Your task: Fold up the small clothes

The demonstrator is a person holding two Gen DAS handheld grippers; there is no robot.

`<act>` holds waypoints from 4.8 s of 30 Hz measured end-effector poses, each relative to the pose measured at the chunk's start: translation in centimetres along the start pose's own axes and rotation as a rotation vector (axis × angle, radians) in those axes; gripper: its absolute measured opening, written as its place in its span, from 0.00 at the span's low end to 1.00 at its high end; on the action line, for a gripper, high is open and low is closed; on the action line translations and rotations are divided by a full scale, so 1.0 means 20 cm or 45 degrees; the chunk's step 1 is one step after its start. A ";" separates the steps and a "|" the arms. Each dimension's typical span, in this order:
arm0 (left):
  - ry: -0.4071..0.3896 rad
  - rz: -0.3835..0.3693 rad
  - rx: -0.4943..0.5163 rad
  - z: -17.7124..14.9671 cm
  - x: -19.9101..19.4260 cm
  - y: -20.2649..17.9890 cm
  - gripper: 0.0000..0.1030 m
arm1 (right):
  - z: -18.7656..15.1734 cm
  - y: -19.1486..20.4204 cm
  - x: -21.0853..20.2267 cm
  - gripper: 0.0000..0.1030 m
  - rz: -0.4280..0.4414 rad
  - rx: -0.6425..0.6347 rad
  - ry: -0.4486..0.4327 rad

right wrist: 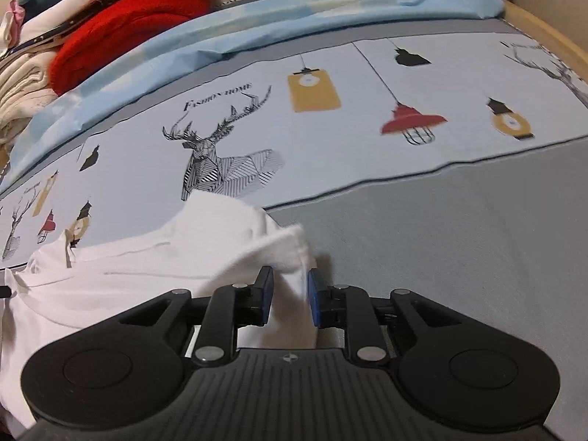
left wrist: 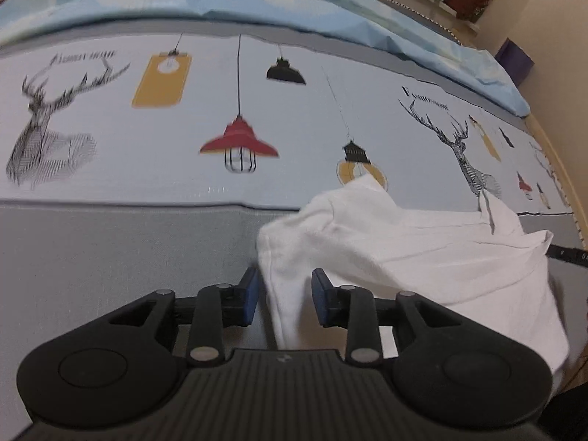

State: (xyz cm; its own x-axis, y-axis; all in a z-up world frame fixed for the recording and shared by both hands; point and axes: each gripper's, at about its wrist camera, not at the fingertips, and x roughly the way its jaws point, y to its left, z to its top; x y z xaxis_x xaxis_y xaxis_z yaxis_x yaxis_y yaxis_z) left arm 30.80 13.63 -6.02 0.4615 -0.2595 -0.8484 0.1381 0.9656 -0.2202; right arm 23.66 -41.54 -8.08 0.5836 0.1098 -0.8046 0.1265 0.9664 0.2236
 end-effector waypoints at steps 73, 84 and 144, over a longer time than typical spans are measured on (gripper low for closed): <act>0.115 -0.056 0.147 -0.11 -0.12 0.02 0.65 | -0.21 0.08 -0.21 0.48 -0.073 -0.281 0.174; 0.129 -0.110 -0.017 -0.04 0.16 0.05 0.24 | -0.13 0.08 0.07 0.34 -0.042 -0.039 0.272; 0.189 -0.180 -0.005 -0.03 -0.23 -0.09 0.10 | -0.03 -0.17 -0.46 0.42 -0.295 0.122 -0.041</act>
State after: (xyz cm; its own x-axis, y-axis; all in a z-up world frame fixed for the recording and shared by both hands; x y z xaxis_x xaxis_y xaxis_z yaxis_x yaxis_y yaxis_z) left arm 27.86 13.18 -2.02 0.3031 -0.3874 -0.8707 0.1890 0.9199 -0.3435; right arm 17.38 -45.61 -1.78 0.5551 -0.1209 -0.8229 0.3342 0.9384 0.0876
